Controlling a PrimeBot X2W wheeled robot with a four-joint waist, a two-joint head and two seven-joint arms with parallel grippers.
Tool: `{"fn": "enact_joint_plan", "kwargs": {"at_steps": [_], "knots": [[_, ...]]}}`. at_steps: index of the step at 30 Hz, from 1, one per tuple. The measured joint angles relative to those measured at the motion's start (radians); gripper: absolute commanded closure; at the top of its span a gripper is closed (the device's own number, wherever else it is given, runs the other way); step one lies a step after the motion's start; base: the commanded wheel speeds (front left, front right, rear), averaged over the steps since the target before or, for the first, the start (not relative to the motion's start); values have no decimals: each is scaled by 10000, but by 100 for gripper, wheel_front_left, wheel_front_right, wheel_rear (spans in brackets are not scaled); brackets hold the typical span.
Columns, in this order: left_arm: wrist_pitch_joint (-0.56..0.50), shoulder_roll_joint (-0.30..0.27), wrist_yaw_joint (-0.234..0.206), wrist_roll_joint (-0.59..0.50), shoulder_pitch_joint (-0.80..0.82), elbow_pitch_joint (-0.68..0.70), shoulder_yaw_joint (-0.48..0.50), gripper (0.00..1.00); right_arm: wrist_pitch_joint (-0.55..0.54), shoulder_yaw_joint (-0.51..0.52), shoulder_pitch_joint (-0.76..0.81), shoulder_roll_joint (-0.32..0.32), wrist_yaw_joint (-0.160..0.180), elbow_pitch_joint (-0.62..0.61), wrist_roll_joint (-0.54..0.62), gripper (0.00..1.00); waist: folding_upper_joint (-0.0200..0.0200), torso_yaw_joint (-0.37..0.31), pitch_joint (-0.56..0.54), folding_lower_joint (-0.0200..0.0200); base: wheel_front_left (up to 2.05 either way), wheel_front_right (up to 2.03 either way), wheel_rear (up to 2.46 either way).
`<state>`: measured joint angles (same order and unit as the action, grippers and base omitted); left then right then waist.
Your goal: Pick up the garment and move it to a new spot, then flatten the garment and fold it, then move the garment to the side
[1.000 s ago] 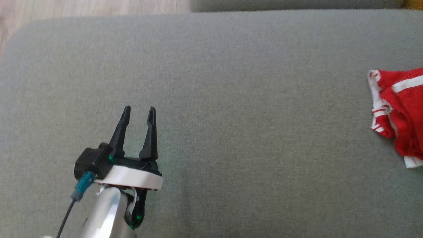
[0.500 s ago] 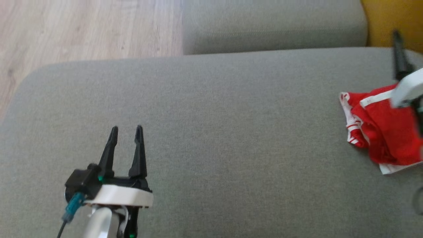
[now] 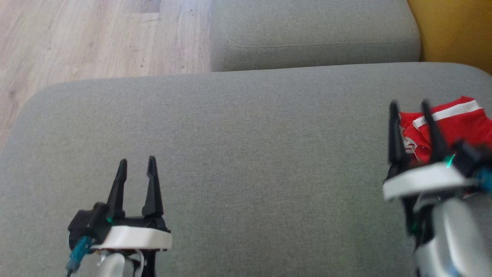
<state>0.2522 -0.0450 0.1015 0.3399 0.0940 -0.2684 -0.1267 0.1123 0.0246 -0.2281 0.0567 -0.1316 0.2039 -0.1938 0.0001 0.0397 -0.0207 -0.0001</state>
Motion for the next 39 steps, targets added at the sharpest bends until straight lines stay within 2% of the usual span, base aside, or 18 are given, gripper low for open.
{"fn": "enact_joint_plan", "kwargs": {"at_steps": [2,8,30,31,35,39], "knots": [[0,0,-136,56,-120,12,65,0,451,-221,495,-23,0,190,-462,0,0,9,-22,0,0,0,0],[0,-2,-119,339,-448,-100,234,0,1223,-617,1825,-88,0,961,-614,0,0,-18,-69,0,0,0,0],[0,-4,119,849,-617,-109,366,0,1360,-844,1790,-90,0,1080,-612,0,0,-11,-45,1,0,0,0],[-2,0,115,872,-617,-146,380,100,1356,-846,1795,-92,0,1114,-612,100,0,-9,-40,1,0,0,0],[-50,8,115,872,-904,-788,320,100,1338,-851,2126,-107,0,1758,-616,100,0,-10,-38,1,0,0,0],[-151,8,115,1187,-1213,-932,328,100,1248,-840,2437,-109,0,1900,-965,100,0,-22,-28,1,0,0,0]]}}
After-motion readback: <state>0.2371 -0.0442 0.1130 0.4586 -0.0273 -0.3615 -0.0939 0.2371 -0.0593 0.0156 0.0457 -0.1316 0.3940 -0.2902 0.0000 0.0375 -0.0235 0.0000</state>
